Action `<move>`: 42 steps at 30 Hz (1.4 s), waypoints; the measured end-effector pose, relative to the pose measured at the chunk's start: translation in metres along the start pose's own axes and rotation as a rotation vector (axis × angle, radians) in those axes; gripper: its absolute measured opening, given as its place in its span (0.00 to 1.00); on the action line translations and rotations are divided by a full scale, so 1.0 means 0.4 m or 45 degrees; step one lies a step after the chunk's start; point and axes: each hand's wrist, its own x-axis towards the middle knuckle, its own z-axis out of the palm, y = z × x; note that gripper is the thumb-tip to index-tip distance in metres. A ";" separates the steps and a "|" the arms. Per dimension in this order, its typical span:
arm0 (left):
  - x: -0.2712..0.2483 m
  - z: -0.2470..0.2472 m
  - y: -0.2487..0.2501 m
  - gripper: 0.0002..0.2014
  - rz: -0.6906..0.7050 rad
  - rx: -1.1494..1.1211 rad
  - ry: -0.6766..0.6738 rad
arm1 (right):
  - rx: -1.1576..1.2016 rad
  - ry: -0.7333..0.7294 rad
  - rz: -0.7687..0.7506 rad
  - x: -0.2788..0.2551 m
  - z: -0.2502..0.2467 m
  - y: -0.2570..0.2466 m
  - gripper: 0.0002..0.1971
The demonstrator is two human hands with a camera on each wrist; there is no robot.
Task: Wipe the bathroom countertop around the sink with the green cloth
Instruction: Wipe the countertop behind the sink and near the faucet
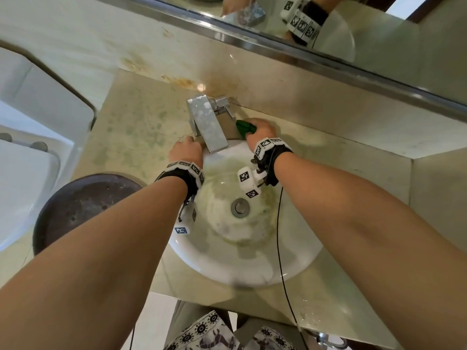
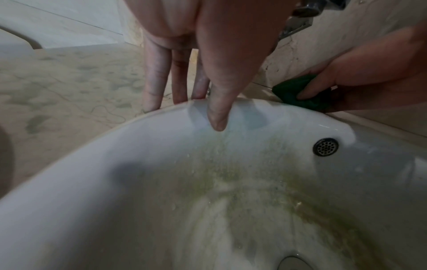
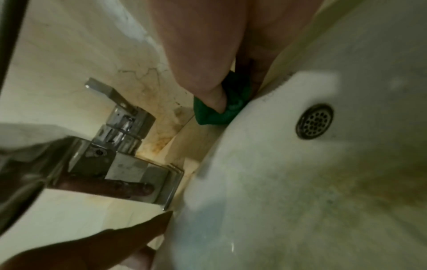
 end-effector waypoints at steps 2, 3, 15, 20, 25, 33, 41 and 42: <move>-0.005 -0.001 0.001 0.16 -0.022 -0.047 0.006 | 0.063 0.107 -0.035 -0.029 -0.001 0.004 0.24; -0.011 0.000 0.002 0.16 -0.031 -0.057 0.009 | 0.091 0.135 -0.040 -0.046 -0.003 0.003 0.24; -0.140 -0.034 0.023 0.22 0.116 -0.225 -0.006 | 0.010 -0.084 -0.037 -0.232 -0.066 0.018 0.19; -0.240 -0.069 0.059 0.26 0.203 -0.500 0.020 | -0.038 -0.165 -0.075 -0.315 -0.075 0.025 0.20; -0.341 -0.094 0.073 0.33 0.226 -0.723 -0.053 | 0.061 -0.214 -0.142 -0.404 -0.077 0.018 0.18; -0.454 -0.140 0.032 0.17 0.088 -1.152 -0.095 | 0.157 -0.235 -0.258 -0.501 -0.061 -0.039 0.11; -0.443 -0.189 -0.046 0.17 -0.065 -1.764 -0.205 | 0.288 -0.355 -0.279 -0.521 -0.045 -0.147 0.14; -0.434 -0.195 -0.063 0.18 -0.062 -1.782 -0.212 | 0.364 -0.393 -0.228 -0.512 -0.037 -0.161 0.15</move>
